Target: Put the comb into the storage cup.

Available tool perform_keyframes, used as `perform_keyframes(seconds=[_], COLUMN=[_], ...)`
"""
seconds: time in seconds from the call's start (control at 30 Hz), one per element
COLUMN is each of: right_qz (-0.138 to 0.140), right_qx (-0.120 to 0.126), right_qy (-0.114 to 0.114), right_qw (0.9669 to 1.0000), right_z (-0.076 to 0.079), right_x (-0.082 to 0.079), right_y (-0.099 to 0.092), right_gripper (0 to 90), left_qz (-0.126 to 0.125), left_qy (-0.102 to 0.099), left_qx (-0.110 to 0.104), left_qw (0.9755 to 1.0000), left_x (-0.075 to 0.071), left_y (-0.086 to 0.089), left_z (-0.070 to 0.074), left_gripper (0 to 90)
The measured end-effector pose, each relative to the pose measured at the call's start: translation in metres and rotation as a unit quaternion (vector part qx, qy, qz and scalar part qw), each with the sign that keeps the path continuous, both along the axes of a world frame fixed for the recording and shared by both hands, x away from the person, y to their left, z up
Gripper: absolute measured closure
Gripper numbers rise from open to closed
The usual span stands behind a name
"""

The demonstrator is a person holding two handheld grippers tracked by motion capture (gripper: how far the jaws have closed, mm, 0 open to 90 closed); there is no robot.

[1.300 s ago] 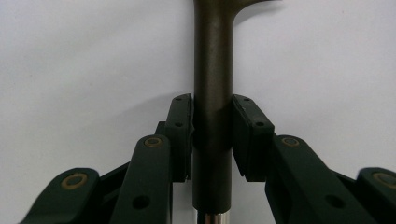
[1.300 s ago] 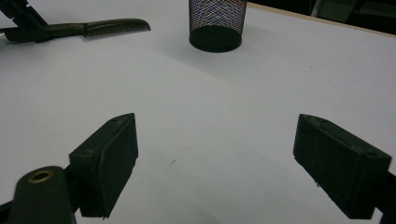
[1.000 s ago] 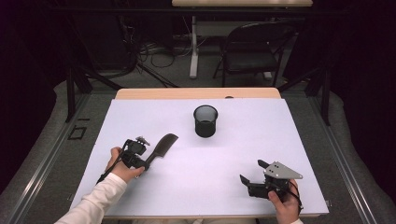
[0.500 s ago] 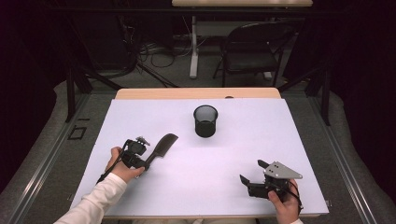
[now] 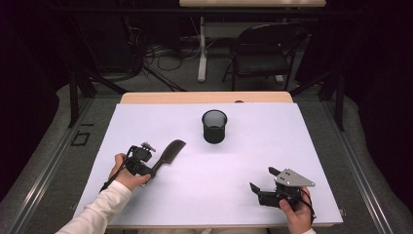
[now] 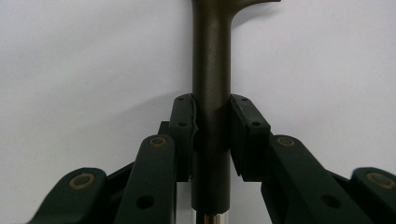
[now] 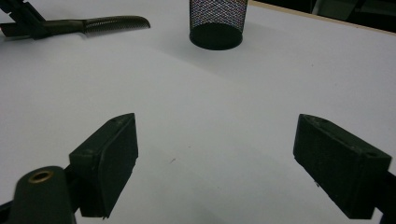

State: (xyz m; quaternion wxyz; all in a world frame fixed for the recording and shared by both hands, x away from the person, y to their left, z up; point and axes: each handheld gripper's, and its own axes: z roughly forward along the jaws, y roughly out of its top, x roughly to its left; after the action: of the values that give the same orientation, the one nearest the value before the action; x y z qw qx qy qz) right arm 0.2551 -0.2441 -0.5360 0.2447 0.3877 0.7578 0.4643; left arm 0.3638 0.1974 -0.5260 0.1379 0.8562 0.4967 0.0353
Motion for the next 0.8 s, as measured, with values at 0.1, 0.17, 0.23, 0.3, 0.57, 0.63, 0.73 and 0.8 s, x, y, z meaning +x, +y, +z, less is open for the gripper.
perform_keyframes(seconds=[0.1, 0.17, 0.23, 0.3, 0.57, 0.63, 0.73, 0.8], right_qz=[0.000, 0.000, 0.000, 0.000, 0.000, 0.000, 0.000, -0.001], right_qx=[0.000, 0.000, -0.001, -0.001, -0.002, -0.004, -0.005, -0.006], right_qy=[0.000, 0.000, 0.000, 0.000, -0.001, 0.002, 0.002, 0.003], right_qw=[1.0000, 1.0000, 1.0000, 1.0000, 1.0000, 1.0000, 1.0000, 1.0000], right_z=[-0.0001, -0.0003, -0.0003, -0.0003, -0.0012, -0.0011, -0.0012, -0.0015], right_x=[0.0000, 0.0002, 0.0002, 0.0001, 0.0009, 0.0008, 0.0009, 0.0011], right_y=[0.0000, 0.0002, 0.0000, 0.0000, 0.0006, 0.0005, 0.0006, 0.0007], right_gripper=[13.8, 13.8, 13.8, 13.8, 13.8, 13.8, 13.8, 13.8], left_qz=[0.001, 0.001, 0.001, 0.001, 0.005, 0.006, 0.010, 0.010], left_qy=[0.000, -0.001, -0.002, -0.003, -0.011, -0.015, -0.021, -0.026], left_qx=[-0.002, -0.004, -0.005, -0.007, -0.021, -0.023, -0.027, -0.032], left_qw=[1.0000, 1.0000, 1.0000, 1.0000, 0.9997, 0.9996, 0.9994, 0.9991], left_x=[-0.0004, -0.0005, -0.0007, -0.0008, -0.0019, -0.0020, -0.0023, -0.0025], left_y=[0.0002, 0.0005, 0.0009, 0.0014, 0.0031, 0.0036, 0.0041, 0.0042], left_z=[0.0007, 0.0011, 0.0014, 0.0017, 0.0040, 0.0046, 0.0064, 0.0083], left_gripper=[72.5, 72.5, 72.5, 72.5, 72.5, 72.5, 72.5, 72.5])
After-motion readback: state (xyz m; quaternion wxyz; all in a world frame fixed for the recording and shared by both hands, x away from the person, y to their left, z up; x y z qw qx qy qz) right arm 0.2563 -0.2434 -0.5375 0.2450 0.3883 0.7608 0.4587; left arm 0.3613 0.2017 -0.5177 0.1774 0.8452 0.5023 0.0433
